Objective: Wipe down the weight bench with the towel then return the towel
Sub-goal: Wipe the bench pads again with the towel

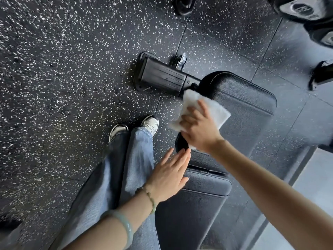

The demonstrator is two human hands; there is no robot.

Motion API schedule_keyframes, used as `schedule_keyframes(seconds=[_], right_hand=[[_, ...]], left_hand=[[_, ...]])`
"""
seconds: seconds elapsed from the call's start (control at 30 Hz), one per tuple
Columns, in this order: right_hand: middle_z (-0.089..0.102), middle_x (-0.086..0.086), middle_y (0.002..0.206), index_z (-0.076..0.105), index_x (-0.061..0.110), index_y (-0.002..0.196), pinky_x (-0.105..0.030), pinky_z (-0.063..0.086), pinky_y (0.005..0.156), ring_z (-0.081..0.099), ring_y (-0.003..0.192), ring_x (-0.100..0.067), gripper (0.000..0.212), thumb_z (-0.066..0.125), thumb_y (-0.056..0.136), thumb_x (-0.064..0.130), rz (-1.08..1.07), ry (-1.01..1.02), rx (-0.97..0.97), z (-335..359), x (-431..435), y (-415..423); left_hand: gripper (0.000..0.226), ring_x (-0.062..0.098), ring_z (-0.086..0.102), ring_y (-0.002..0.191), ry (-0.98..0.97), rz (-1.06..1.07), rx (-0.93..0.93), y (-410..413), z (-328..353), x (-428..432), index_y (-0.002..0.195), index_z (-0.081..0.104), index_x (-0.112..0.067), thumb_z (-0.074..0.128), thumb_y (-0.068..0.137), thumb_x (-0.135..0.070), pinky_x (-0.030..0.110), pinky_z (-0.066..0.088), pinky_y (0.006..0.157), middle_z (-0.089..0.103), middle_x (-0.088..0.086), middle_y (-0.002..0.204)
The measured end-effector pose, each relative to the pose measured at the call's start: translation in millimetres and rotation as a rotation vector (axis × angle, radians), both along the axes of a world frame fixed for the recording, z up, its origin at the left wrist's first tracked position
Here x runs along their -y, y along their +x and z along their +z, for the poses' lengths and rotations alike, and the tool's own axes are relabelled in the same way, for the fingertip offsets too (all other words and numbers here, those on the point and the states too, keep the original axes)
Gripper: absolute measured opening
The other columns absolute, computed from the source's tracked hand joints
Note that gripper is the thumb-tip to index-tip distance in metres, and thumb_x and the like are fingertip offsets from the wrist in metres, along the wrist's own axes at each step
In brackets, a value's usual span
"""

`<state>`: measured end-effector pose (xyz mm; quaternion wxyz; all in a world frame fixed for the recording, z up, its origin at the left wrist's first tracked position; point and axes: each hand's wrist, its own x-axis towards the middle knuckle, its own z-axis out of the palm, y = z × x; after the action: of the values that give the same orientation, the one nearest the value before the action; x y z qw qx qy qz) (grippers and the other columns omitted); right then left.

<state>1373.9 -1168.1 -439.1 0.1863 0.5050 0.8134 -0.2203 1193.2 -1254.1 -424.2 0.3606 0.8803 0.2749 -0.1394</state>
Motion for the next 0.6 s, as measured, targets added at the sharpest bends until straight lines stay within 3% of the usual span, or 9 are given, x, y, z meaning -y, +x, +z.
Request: schedule_keyframes(seconds=[0.1,0.2,0.33,0.43,0.6], right_hand=[[0.070,0.002,0.095,0.075,0.017,0.093,-0.054,0.002,0.115,0.055,0.113,-0.029,0.035,0.050,0.079,0.037,0.094,-0.007,-0.028,0.5,19.2,-5.8],[0.069,0.001,0.107,0.073,0.018,0.103,-0.059,-0.001,0.114,0.051,0.121,-0.029,0.032,0.059,0.080,0.036,0.121,0.106,0.093,5.2,-11.7,10.8],[0.062,0.001,0.125,0.066,0.016,0.118,-0.056,-0.016,0.110,0.027,0.139,-0.026,0.052,0.033,0.090,0.045,-0.119,0.060,0.280,4.9,-55.1,21.8],[0.068,0.002,0.111,0.071,0.016,0.107,-0.051,-0.017,0.112,0.034,0.135,-0.028,0.060,0.024,0.087,0.048,-0.160,0.059,0.189,0.5,-27.2,0.3],[0.072,0.002,0.094,0.076,0.018,0.092,-0.056,0.004,0.114,0.056,0.114,-0.030,0.044,0.041,0.079,0.041,0.028,-0.016,0.038,0.3,57.2,-36.5]], left_hand=[[0.068,0.021,0.034,0.139,0.000,-0.045,-0.006,-9.3,0.1,11.4,0.146,0.034,-0.002,0.024,0.094,-0.045,0.045,0.014,0.114,0.029,0.011,0.155],[0.067,0.020,0.035,0.138,0.029,-0.076,-0.005,-20.0,0.3,22.2,0.142,0.041,-0.004,0.023,0.093,-0.045,0.045,0.016,0.113,0.035,0.009,0.152],[0.066,0.020,0.042,0.134,0.014,-0.099,0.010,-32.8,-2.8,39.1,0.139,0.046,-0.005,0.023,0.092,-0.046,0.046,0.017,0.114,0.043,0.009,0.147],[0.066,0.020,0.044,0.133,0.024,-0.109,0.018,-40.7,-3.6,45.5,0.140,0.045,-0.005,0.024,0.093,-0.046,0.045,0.017,0.117,0.042,0.010,0.148],[0.066,0.019,0.042,0.134,0.037,-0.134,0.016,-48.9,-0.3,51.1,0.139,0.046,-0.005,0.025,0.091,-0.045,0.045,0.015,0.118,0.041,0.009,0.149]])
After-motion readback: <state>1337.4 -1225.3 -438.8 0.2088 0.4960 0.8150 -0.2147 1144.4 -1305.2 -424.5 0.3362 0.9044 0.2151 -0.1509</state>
